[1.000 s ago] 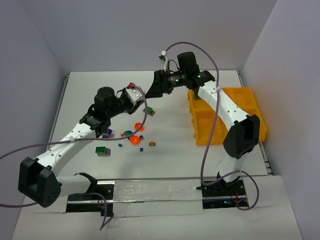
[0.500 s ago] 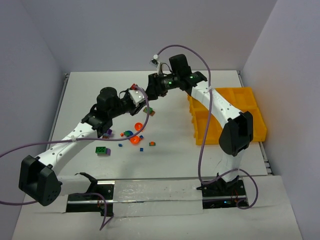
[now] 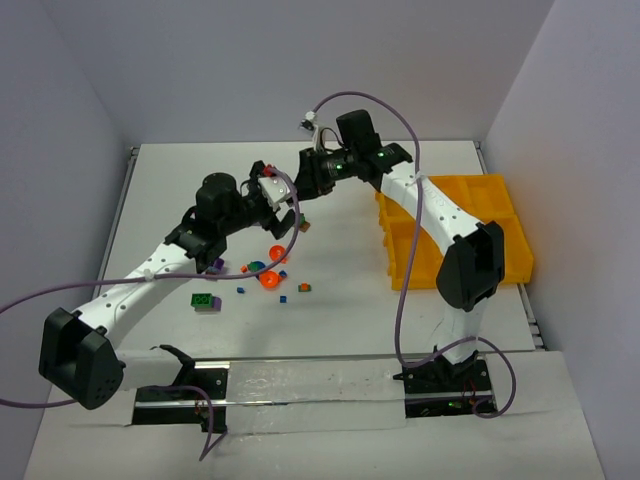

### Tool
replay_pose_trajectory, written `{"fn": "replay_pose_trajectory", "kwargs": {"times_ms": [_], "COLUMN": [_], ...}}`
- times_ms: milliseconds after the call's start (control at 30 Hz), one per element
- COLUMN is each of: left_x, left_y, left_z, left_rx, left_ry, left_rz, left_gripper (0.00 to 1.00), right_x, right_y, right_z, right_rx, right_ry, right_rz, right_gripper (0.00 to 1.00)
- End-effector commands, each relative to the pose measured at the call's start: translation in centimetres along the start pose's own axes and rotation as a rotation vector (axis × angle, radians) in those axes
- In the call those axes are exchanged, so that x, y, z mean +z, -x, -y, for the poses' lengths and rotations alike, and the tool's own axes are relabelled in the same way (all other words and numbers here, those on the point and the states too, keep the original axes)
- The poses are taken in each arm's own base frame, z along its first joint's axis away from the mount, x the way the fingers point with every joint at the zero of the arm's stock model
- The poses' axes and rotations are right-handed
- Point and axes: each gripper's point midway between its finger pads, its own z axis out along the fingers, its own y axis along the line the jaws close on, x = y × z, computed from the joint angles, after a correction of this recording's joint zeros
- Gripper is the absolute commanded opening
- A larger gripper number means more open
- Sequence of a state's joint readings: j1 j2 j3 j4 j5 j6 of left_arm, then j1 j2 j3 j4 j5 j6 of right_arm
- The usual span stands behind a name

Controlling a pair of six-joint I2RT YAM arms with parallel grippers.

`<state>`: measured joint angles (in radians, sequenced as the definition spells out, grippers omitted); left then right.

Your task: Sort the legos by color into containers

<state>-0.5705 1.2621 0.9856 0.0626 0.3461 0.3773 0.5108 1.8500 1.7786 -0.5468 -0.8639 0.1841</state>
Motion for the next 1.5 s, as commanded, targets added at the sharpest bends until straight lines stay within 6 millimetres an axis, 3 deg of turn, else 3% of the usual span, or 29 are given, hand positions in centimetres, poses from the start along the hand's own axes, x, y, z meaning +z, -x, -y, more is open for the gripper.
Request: {"fn": "replay_pose_trajectory", "kwargs": {"times_ms": [0,167,267,400,467,633,700,733,800,1067,1167,1367,1467], "left_x": [-0.6,-2.7,-3.3,-3.3,-3.1,-2.4,-2.1,-2.0,-1.9,-1.8,-2.0,-1.8,-1.6], "left_y": [3.0,2.6,1.3,-0.6,-1.2,-2.8,-3.5,-3.5,-3.6,-4.6,-4.9,-6.0,-6.1], "left_z": [-1.2,-3.0,-4.7,-5.6,-6.4,-7.8,-8.3,-8.4,-9.0,-9.9,-9.9,-10.5,-10.8], "left_rx": [-0.026,-0.152,-0.294,-0.424,-0.487,-0.557,-0.563,-0.563,-0.55,-0.535,-0.533,-0.53,-0.534], "left_ry": [0.044,0.088,0.13,0.155,0.201,0.244,0.261,0.263,0.276,0.319,0.329,0.349,0.351], "left_rz": [0.051,0.012,-0.054,-0.145,-0.171,-0.235,-0.26,-0.262,-0.271,-0.298,-0.313,-0.354,-0.366], "left_gripper": [0.99,0.99,0.99,0.99,0.99,0.99,0.99,0.99,0.99,0.99,0.99,0.99,0.99], "right_x": [-3.9,-13.7,-21.5,-31.7,-35.5,-41.9,-42.6,-43.2,-43.2,-42.9,-42.5,-40.8,-40.7], "right_y": [3.2,3.7,2.2,-1.6,-2.9,-5.1,-6.2,-5.9,-7.2,-8.2,-7.8,-9.7,-10.3], "right_z": [0.0,8.6,14.6,21.3,23.6,28.2,30.2,30.1,32.4,37.9,38.9,42.2,42.9], "right_rx": [-0.068,-0.049,-0.013,0.073,0.099,0.155,0.18,0.177,0.202,0.233,0.226,0.259,0.262], "right_ry": [-0.043,-0.342,-0.579,-0.888,-1.014,-1.234,-1.262,-1.283,-1.304,-1.323,-1.314,-1.305,-1.316], "right_rz": [0.103,0.207,0.257,0.272,0.261,0.199,0.151,0.151,0.096,0.066,0.063,0.02,0.004], "right_gripper": [0.0,0.0,0.0,0.0,0.0,0.0,0.0,0.0,0.0,0.0,0.0,0.0,0.02]}}
